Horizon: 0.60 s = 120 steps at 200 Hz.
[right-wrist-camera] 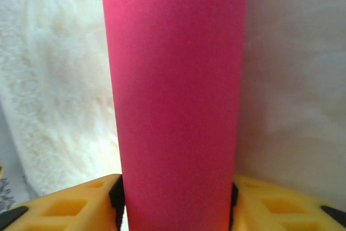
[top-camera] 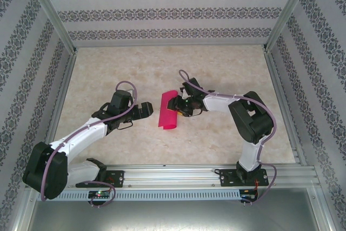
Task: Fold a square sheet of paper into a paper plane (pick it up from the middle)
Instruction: Fold the square sheet of paper in half at the center of the table.
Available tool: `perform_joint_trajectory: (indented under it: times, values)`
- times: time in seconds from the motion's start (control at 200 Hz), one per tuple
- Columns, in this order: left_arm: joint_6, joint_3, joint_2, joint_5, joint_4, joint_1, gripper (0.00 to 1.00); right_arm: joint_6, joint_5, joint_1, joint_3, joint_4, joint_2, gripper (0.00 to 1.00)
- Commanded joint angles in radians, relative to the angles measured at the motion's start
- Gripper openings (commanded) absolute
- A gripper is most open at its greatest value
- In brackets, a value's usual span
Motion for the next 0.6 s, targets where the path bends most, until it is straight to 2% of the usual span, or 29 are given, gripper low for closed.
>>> perform_joint_trajectory:
  times: [0.0,0.275,0.39,0.595]
  values:
    - [0.026,0.029,0.021,0.025,0.014,0.013,1.00,-0.079,0.047,-0.008,0.041,-0.126,-0.034,0.56]
    - [0.040,0.035,0.041,0.082,0.032,0.013,1.00,-0.104,0.054,-0.031,0.038,-0.171,-0.085,0.61]
    - [0.040,0.034,0.051,0.108,0.044,0.013,1.00,-0.119,0.095,-0.038,0.042,-0.228,-0.090,0.61]
    - [0.030,0.044,0.090,0.176,0.078,0.012,0.92,-0.135,0.165,-0.034,0.068,-0.312,-0.042,0.61]
